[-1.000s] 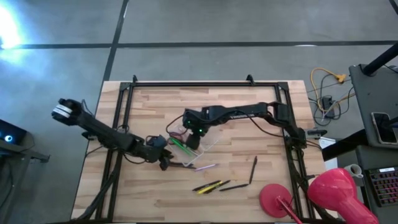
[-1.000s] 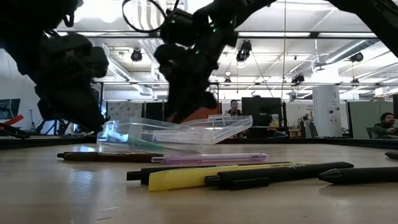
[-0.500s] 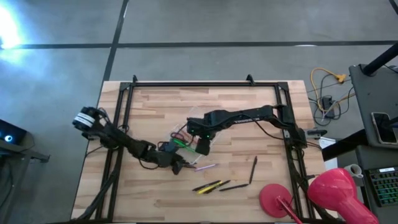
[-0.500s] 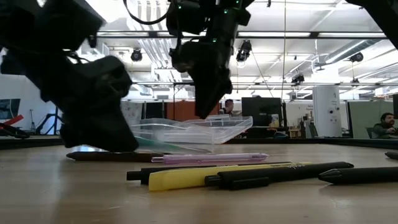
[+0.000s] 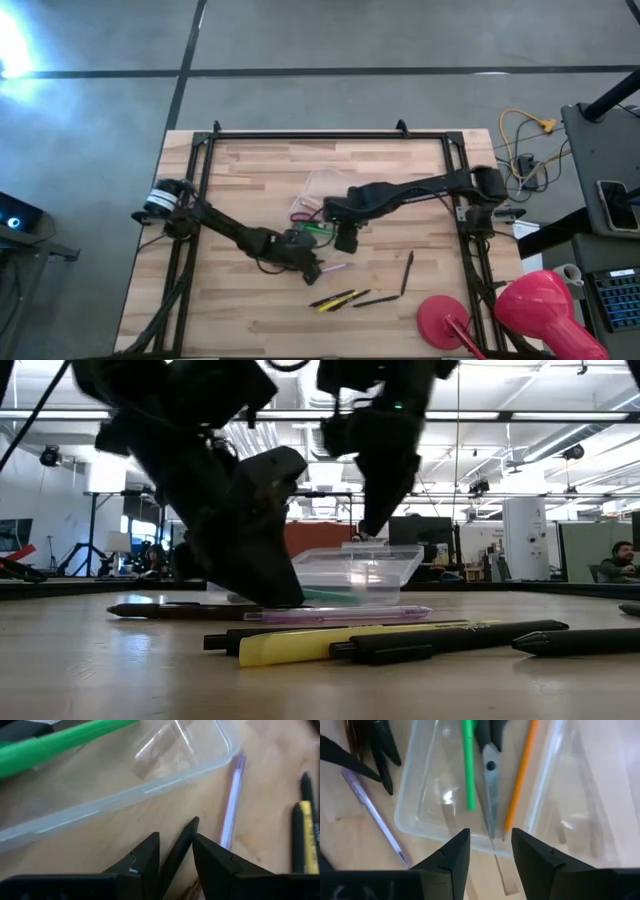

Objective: Pick & place school supplies into a supply box
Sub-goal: Put the black pen into the transparent case

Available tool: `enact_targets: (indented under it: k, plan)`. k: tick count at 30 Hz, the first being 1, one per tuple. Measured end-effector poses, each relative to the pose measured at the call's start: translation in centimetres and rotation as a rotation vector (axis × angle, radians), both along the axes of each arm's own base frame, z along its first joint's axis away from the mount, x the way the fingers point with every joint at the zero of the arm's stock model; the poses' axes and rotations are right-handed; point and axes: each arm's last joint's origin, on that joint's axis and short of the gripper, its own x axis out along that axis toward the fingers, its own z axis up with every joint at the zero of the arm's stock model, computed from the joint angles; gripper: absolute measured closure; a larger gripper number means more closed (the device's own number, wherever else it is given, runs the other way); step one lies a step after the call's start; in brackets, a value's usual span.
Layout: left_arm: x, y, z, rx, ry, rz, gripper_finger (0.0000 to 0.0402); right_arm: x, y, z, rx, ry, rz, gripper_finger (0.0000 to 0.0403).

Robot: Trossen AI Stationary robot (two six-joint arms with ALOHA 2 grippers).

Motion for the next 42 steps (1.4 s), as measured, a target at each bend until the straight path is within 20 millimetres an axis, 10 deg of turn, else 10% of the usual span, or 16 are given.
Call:
enact_targets:
  k: [14,25,42]
  plan:
    - [-0.8,-0.9,4.3,0.063,0.09,-0.102,0.0297,-7.9,0.5,0.2,0.038,-0.159,-0.042,0.0266]
    - [-2.9,-0.1,8.5,0.045,0.036,-0.073,0.0297,-13.1,3.0,-2.3,0.272,0.162,-0.576,0.0266]
    - [-4.5,1.3,7.0,0.177,0.166,-0.164,0.0297,-15.8,8.7,-4.7,0.414,0.328,-1.073,0.0266]
